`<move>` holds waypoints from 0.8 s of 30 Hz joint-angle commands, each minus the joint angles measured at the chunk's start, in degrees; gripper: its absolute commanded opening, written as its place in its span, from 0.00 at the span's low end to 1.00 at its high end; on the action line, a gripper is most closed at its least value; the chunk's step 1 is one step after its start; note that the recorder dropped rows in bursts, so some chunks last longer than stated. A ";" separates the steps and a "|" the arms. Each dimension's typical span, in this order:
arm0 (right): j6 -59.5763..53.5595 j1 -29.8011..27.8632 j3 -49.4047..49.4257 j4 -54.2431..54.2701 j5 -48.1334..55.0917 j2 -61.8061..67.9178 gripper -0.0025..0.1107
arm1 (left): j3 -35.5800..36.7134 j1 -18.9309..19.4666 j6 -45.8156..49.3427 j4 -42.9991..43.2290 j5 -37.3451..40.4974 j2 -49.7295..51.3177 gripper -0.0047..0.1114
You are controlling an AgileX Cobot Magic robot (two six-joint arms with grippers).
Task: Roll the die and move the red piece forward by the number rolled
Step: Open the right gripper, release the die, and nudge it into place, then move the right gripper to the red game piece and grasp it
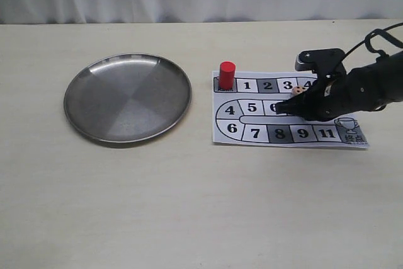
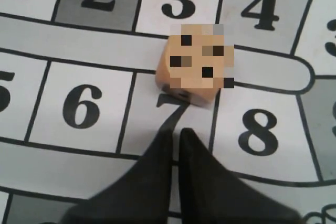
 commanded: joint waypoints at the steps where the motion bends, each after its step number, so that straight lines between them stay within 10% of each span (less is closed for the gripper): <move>1: -0.11 -0.38 0.25 -0.26 -0.71 -0.07 0.06 | 0.10 -0.14 -0.05 0.01 -0.51 -0.06 0.04; 24: -0.11 9.83 -11.74 -0.69 11.42 -8.60 0.13 | 0.10 -0.14 -0.05 0.01 -0.51 -0.06 0.04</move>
